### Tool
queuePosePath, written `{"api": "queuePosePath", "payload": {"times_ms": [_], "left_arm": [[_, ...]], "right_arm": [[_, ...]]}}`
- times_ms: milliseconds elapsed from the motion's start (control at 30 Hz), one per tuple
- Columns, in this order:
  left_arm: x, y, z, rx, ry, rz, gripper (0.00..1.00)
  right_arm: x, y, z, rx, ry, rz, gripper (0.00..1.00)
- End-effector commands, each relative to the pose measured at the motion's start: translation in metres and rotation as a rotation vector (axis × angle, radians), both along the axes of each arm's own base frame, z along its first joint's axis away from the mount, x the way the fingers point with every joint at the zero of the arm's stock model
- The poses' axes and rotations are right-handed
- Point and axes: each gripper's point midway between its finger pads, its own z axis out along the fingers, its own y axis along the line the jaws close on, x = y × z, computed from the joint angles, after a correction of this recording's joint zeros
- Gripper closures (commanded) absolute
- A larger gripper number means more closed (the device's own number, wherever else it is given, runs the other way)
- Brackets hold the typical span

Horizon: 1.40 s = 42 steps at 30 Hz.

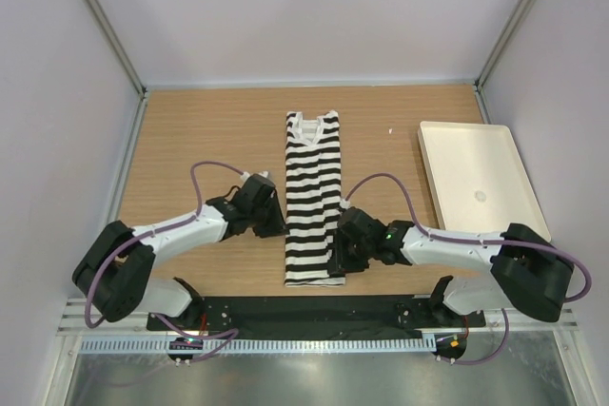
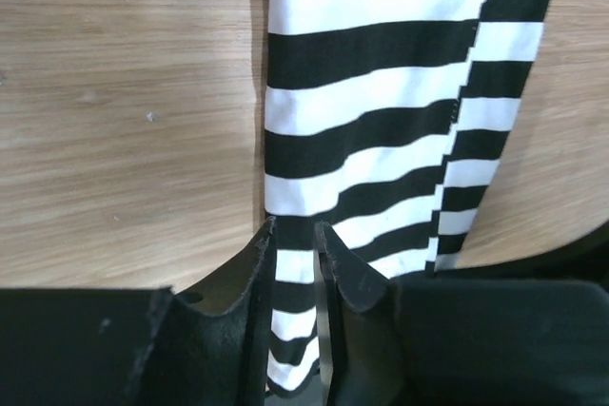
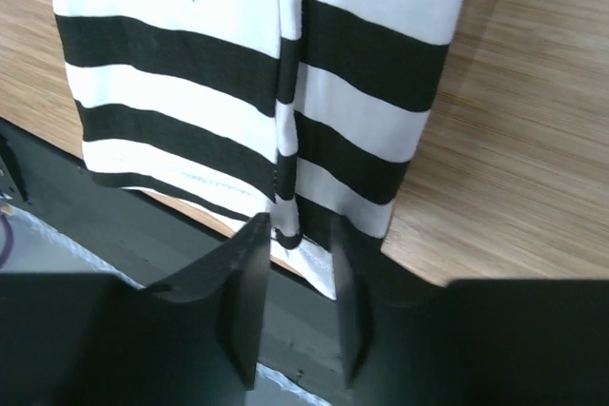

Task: Fold and stack the tank tops
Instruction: Fold the tank top

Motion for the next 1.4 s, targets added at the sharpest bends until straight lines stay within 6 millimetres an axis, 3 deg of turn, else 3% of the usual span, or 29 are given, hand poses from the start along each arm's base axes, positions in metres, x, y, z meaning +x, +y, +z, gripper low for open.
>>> {"api": "queuePosePath", "payload": {"times_ms": [0, 167, 267, 367, 567, 700, 833, 967, 1033, 1067, 1100, 1167, 1367], "left_arm": [[-0.007, 0.003, 0.018, -0.027, -0.023, -0.020, 0.76], [-0.039, -0.003, 0.026, -0.074, 0.002, -0.043, 0.59], [-0.058, -0.005, 0.021, -0.077, 0.037, -0.056, 0.50], [-0.074, -0.006, 0.014, -0.081, 0.071, -0.056, 0.50], [-0.098, -0.003, 0.002, -0.077, 0.108, -0.068, 0.59], [-0.108, -0.006, -0.003, -0.094, 0.132, -0.087, 0.57], [-0.112, -0.011, -0.005, -0.126, 0.140, -0.084, 0.52], [-0.117, -0.014, -0.014, -0.131, 0.172, -0.093, 0.61], [-0.120, -0.018, -0.014, -0.140, 0.178, -0.105, 0.75], [-0.122, -0.020, -0.013, -0.142, 0.177, -0.113, 0.90], [-0.122, -0.020, -0.012, -0.146, 0.178, -0.113, 1.00], [-0.121, -0.023, -0.003, -0.175, 0.162, -0.118, 1.00], [-0.113, -0.023, 0.031, -0.198, 0.100, -0.105, 1.00]], "right_arm": [[0.011, -0.001, 0.018, 0.003, -0.079, -0.011, 0.60], [0.017, -0.014, 0.038, -0.034, -0.140, -0.029, 0.56], [0.016, -0.024, 0.033, -0.078, -0.144, -0.037, 0.56], [0.011, -0.029, 0.024, -0.091, -0.122, -0.031, 0.56], [-0.008, -0.028, 0.006, -0.066, -0.044, 0.015, 0.55], [-0.015, -0.024, -0.003, -0.042, -0.010, 0.039, 0.55], [-0.019, -0.021, -0.006, -0.018, 0.006, 0.050, 0.62], [-0.019, -0.017, -0.004, -0.001, 0.008, 0.059, 0.74], [-0.019, -0.016, -0.001, 0.001, 0.003, 0.069, 0.82], [-0.018, -0.015, 0.001, 0.006, -0.001, 0.073, 0.90], [-0.017, -0.014, 0.005, 0.006, -0.008, 0.075, 0.94], [-0.016, -0.014, 0.014, 0.020, -0.026, 0.074, 0.99], [-0.004, -0.010, 0.054, 0.063, -0.109, 0.063, 0.99]]}}
